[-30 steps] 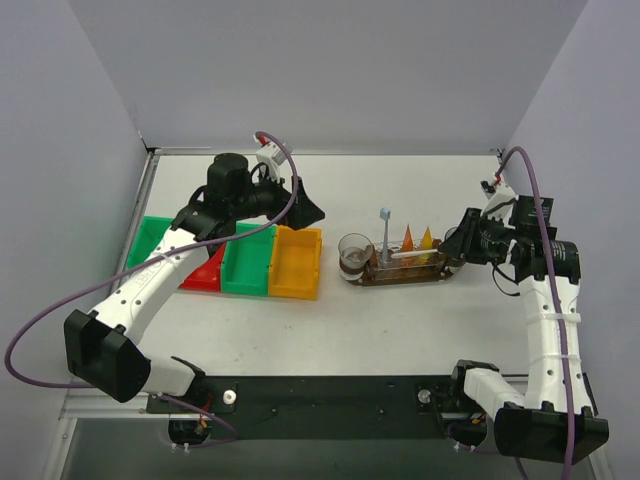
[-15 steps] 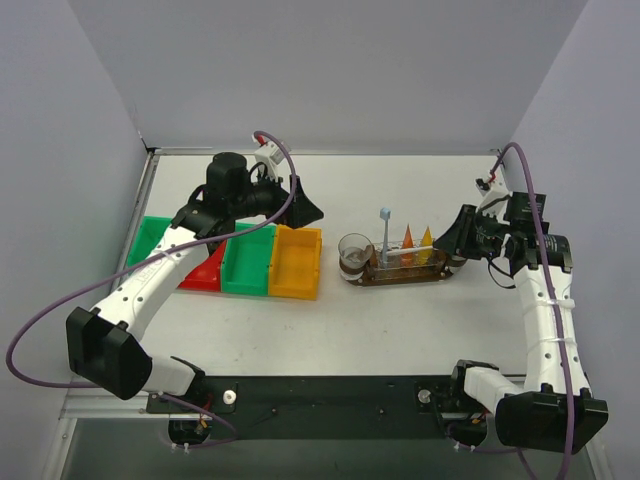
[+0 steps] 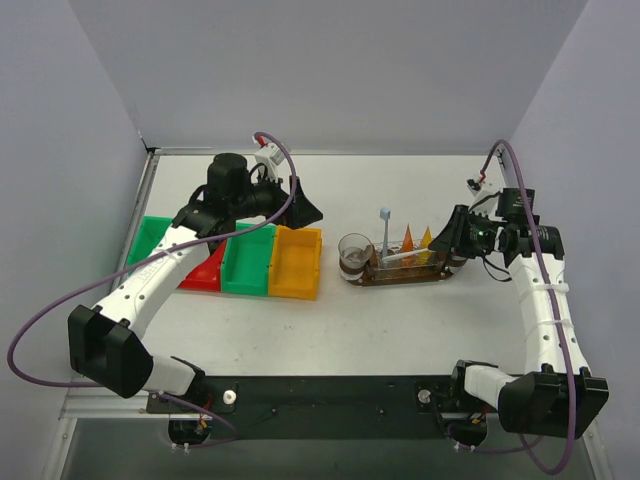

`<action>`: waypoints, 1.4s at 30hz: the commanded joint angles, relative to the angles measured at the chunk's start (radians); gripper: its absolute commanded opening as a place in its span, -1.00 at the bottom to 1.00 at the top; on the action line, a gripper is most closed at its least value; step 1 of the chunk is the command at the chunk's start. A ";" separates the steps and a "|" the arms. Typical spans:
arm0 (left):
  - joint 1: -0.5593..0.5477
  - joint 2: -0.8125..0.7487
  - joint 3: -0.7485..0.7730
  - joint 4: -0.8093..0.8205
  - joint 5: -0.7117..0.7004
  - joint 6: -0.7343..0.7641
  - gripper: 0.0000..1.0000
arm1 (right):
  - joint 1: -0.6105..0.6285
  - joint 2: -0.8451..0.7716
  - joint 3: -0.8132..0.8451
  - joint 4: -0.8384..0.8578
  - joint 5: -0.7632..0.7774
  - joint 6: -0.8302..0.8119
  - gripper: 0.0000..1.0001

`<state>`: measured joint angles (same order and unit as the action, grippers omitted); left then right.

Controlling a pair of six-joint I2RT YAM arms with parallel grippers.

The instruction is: Prepare toiletry sets of a toothbrush and toothpaste on the tray

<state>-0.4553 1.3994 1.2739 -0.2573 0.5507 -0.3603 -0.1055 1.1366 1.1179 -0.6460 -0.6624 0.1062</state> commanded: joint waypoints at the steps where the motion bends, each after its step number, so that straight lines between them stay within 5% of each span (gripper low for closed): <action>1: 0.009 0.000 -0.002 0.050 0.012 -0.006 0.83 | 0.016 0.014 0.002 0.023 -0.025 -0.013 -1.00; 31: 0.017 -0.020 -0.008 0.036 0.003 -0.002 0.83 | 0.099 0.083 -0.063 0.109 0.060 0.018 -1.00; 42: 0.018 -0.025 -0.015 0.035 0.002 -0.002 0.82 | 0.125 0.101 -0.070 0.131 0.067 0.021 -0.76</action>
<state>-0.4435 1.4002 1.2579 -0.2577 0.5503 -0.3603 0.0048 1.2285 1.0599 -0.5323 -0.5980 0.1280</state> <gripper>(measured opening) 0.914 0.164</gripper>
